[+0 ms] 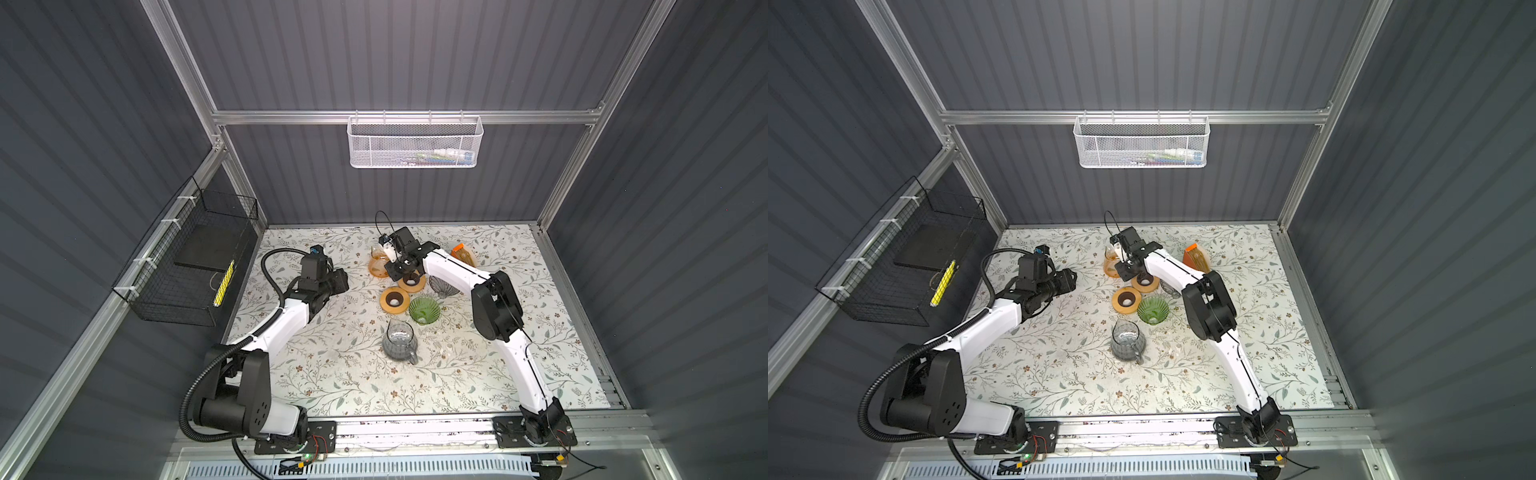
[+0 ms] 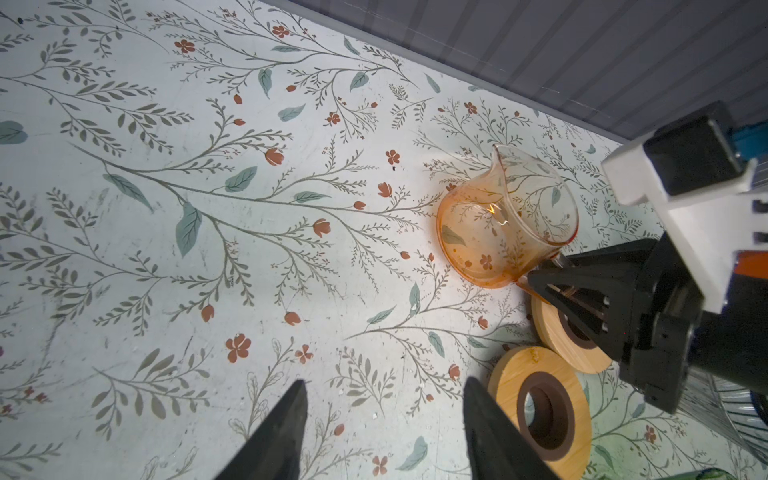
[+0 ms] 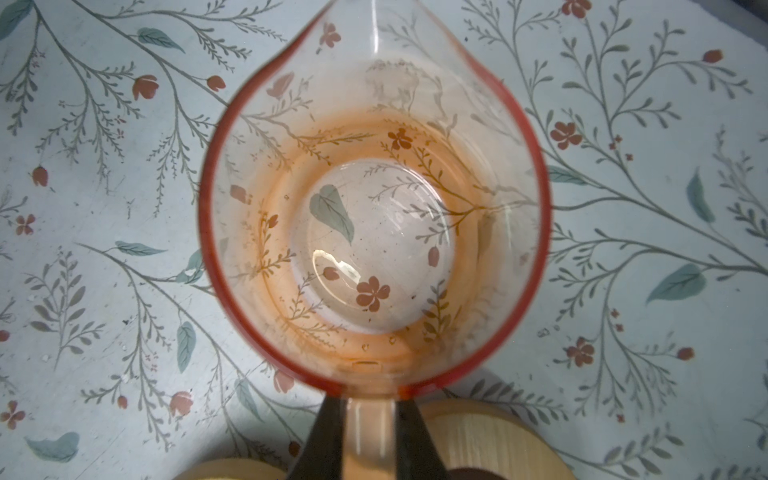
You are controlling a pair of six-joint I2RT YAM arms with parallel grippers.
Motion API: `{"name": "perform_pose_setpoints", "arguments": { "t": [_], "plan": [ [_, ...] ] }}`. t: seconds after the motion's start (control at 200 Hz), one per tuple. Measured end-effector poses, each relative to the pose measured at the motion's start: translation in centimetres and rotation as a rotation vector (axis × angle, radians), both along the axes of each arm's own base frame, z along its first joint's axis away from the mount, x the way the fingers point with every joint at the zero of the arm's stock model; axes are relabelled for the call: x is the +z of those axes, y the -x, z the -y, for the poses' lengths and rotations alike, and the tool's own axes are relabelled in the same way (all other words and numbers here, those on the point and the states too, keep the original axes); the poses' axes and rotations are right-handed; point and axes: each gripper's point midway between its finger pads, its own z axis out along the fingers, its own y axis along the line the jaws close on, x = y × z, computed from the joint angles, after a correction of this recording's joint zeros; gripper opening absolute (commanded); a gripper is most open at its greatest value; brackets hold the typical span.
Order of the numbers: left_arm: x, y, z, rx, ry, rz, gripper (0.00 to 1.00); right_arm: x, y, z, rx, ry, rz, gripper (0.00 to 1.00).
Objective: Place the coffee filter in the dripper
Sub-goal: 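Lower the right gripper and close it on the pink pitcher's handle, then carry the pink pitcher with the right gripper toward the robot, near the left arm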
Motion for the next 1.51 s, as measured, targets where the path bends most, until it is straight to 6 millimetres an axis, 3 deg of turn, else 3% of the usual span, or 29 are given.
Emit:
{"name": "perform_pose_setpoints", "arguments": {
  "t": [0.33,0.625,0.9,1.176,1.506],
  "plan": [
    [0.0,0.0,0.0,0.001,-0.001,0.0,0.6,1.1,0.5,0.6,-0.007,0.004,0.009,0.0],
    [0.3,0.4,-0.1,0.002,-0.004,-0.012,0.6,5.7,1.3,0.6,0.001,-0.039,0.065,0.0],
    [-0.2,1.0,-0.5,0.014,-0.023,-0.052,0.6,9.4,3.6,0.7,0.025,-0.08,0.111,0.0],
    [0.9,1.9,-1.3,0.039,-0.044,-0.07,0.6,11.6,7.8,1.5,0.05,-0.108,0.122,0.0],
    [1.7,4.6,-3.2,0.097,-0.096,-0.111,0.6,13.2,15.5,0.2,0.137,-0.145,0.122,0.0]
  ]
}}
